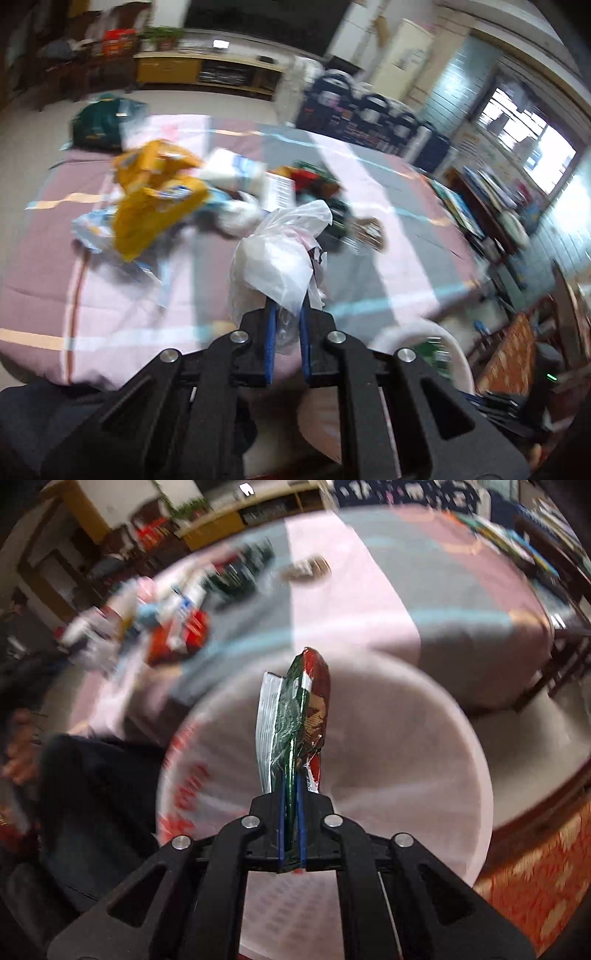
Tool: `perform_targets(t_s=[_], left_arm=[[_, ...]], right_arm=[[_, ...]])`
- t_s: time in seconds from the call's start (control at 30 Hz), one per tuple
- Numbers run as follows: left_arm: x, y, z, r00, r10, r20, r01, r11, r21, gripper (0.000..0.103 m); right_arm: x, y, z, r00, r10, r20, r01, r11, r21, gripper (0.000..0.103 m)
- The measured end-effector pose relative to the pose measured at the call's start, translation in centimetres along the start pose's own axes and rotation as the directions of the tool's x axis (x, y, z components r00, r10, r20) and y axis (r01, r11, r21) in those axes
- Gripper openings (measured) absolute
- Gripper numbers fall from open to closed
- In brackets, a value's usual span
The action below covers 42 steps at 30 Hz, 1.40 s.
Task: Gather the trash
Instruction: 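Carry the green packet over the white wastebasket and open the right gripper, then move the right tool back over the red cigarette box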
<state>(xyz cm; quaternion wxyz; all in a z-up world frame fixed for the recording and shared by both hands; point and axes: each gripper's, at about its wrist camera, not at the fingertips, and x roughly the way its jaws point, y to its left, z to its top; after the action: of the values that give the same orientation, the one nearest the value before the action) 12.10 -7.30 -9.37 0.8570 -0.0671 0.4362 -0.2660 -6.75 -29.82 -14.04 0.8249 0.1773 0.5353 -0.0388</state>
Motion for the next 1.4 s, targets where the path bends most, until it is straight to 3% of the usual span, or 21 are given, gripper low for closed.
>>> perform_targets(t_s=[0.07,0.17,0.27,0.33,0.4,0.43,0.47,0.5,0.57,0.67,0.73,0.8,0.83,0.9,1.03,1.07,1.13,1.2,1.4], left_arm=[[0.5,-2.3,-0.8,0.995,-0.092,-0.048,0.095,0.994,0.061,0.012],[1.7,-6.5,-2.7,0.965,-0.2,-0.168,0.229,0.957,0.176,0.012],[3.8,-10.1,-4.8,0.909,-0.273,-0.314,0.355,0.903,0.242,0.012],[4.9,-11.8,-6.1,0.863,-0.305,-0.403,0.427,0.866,0.259,0.014],[6.3,-13.0,-7.3,0.835,-0.286,-0.47,0.447,0.851,0.275,0.019],[6.7,-13.5,-8.0,0.84,-0.249,-0.483,0.427,0.852,0.303,0.021],[7.1,-14.0,-8.6,0.853,-0.194,-0.485,0.389,0.856,0.341,0.03],[7.5,-14.1,-8.9,0.864,-0.157,-0.479,0.357,0.861,0.363,0.046],[7.5,-13.5,-8.7,0.901,-0.084,-0.427,0.267,0.882,0.389,0.062],[5.8,-11.1,-6.7,0.942,-0.071,-0.328,0.188,0.922,0.34,0.067],[3.7,-8.7,-4.9,0.977,-0.043,-0.207,0.103,0.952,0.287,0.076],[1.3,-6.4,-3.2,0.997,0.031,-0.076,-0.011,0.968,0.25,0.08],[0.3,-5.3,-2.4,0.997,0.077,-0.021,-0.07,0.971,0.229,0.081],[-1.6,-2.7,-1.0,0.98,0.184,0.077,-0.194,0.968,0.157,0.084],[-3.8,2.7,0.4,0.922,0.354,0.158,-0.354,0.935,-0.029,0.084],[-4.2,4.2,0.8,0.913,0.377,0.155,-0.37,0.926,-0.073,0.084],[-4.5,7.0,0.7,0.921,0.372,0.113,-0.345,0.917,-0.2,0.084],[-4.9,8.4,0.2,0.914,0.391,0.109,-0.348,0.893,-0.286,0.084],[-2.5,9.0,-0.8,0.869,0.495,-0.018,-0.477,0.826,-0.301,0.084]], right_arm=[[0.0,-1.0,-0.5,0.999,-0.038,0.008,0.038,0.998,0.053,0.022],[-3.0,-2.3,-0.1,0.988,-0.086,0.125,0.068,0.988,0.139,0.05],[-6.4,-3.6,0.7,0.96,-0.144,0.239,0.098,0.976,0.196,0.053],[-8.4,-4.3,0.9,0.941,-0.16,0.297,0.093,0.969,0.227,0.055],[-9.3,-4.9,1.3,0.931,-0.161,0.329,0.079,0.965,0.249,0.059],[-9.3,-5.0,1.4,0.929,-0.16,0.334,0.074,0.964,0.253,0.059],[-9.1,-4.9,1.6,0.93,-0.155,0.334,0.068,0.964,0.257,0.059],[-8.8,-5.0,1.8,0.933,-0.149,0.329,0.063,0.964,0.258,0.059],[-7.8,-4.6,2.2,0.944,-0.127,0.306,0.044,0.963,0.266,0.059],[-7.3,-3.0,3.1,0.952,-0.079,0.296,0.001,0.967,0.255,0.059],[-7.3,-1.7,3.7,0.952,-0.067,0.298,-0.005,0.973,0.232,0.059],[-6.8,0.1,4.5,0.953,-0.047,0.301,-0.015,0.979,0.201,0.063],[-6.5,1.2,5.1,0.954,-0.033,0.299,-0.024,0.983,0.185,0.065],[-5.8,3.1,5.9,0.956,-0.008,0.292,-0.04,0.987,0.156,0.065],[-4.2,7.9,7.5,0.961,0.026,0.275,-0.048,0.996,0.074,0.065],[-3.8,9.0,7.8,0.962,0.034,0.269,-0.051,0.997,0.059,0.065],[-2.9,11.3,8.3,0.966,0.05,0.254,-0.058,0.998,0.027,0.065],[-1.9,13.4,8.7,0.97,0.047,0.238,-0.047,0.999,-0.003,0.065],[0.5,16.9,10.3,0.967,0.012,0.254,-0.007,1.0,-0.021,0.065]])
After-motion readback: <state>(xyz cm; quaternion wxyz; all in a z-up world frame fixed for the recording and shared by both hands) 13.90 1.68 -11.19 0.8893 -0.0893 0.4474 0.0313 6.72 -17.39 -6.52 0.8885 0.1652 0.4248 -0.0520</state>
